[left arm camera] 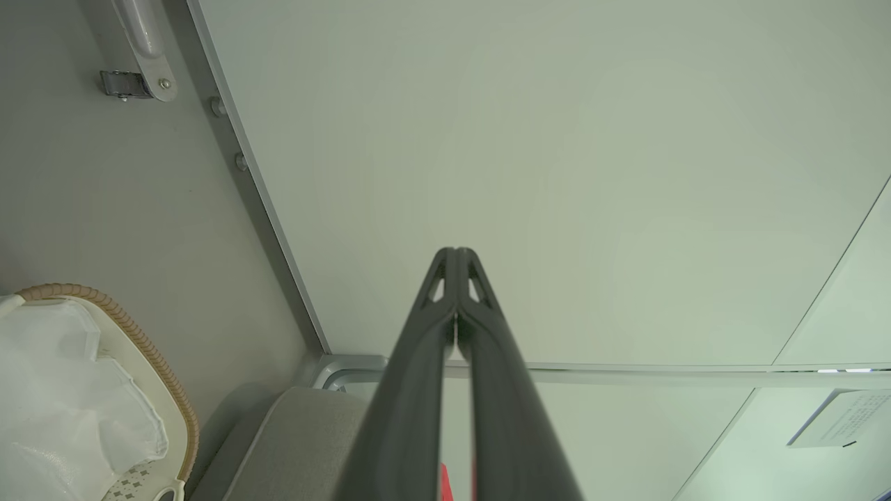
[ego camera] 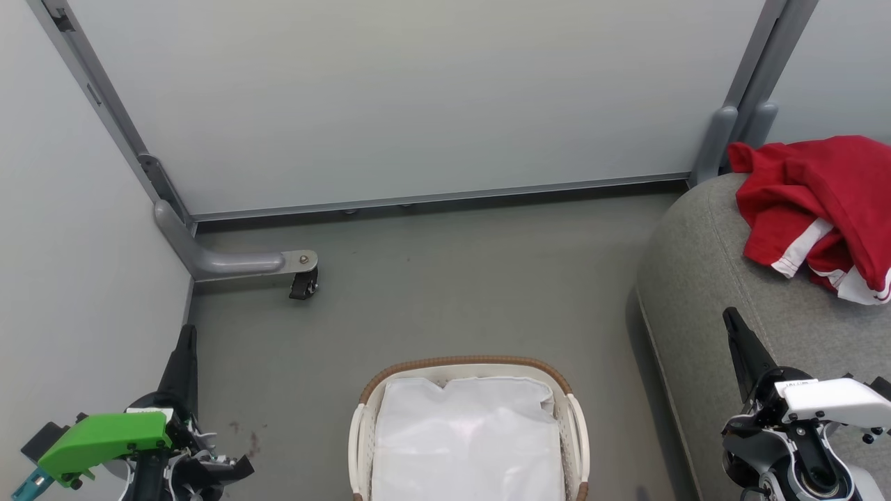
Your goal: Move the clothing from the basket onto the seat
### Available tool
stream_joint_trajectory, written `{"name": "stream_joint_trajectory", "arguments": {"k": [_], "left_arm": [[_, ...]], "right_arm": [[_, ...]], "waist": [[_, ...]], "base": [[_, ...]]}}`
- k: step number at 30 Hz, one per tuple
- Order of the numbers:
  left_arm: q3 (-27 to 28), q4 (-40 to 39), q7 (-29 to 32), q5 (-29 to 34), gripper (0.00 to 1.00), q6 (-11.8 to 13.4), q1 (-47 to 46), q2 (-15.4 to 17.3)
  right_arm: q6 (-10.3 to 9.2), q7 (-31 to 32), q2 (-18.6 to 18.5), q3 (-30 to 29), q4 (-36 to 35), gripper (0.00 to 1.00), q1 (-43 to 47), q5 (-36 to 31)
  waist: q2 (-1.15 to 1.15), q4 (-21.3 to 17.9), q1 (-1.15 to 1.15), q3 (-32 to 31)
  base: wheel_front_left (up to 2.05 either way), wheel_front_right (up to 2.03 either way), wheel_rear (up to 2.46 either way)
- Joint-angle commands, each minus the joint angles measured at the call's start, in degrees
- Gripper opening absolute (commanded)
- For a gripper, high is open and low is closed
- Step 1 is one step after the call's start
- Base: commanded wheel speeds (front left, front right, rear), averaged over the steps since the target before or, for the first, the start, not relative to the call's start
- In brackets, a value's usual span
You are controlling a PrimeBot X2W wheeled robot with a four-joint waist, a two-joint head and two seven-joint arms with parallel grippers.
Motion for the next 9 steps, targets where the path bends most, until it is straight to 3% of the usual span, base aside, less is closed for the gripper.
{"name": "stream_joint_trajectory", "arguments": {"k": [1,9], "left_arm": [[0.1,0.0,0.2,-0.2,0.00,-0.4,-0.5,0.3],[0.1,0.0,0.2,-0.2,0.00,-0.4,-0.5,0.3]], "right_arm": [[-0.02,0.1,-0.3,-0.1,-0.2,0.00,0.6,0.2],[-0.02,0.1,-0.3,-0.1,-0.2,0.00,0.6,0.2]], "waist": [[0.00,0.0,0.00,0.0],[0.00,0.0,0.00,0.0]], "base": [[0.00,0.00,0.00],[0.00,0.00,0.00]]}}
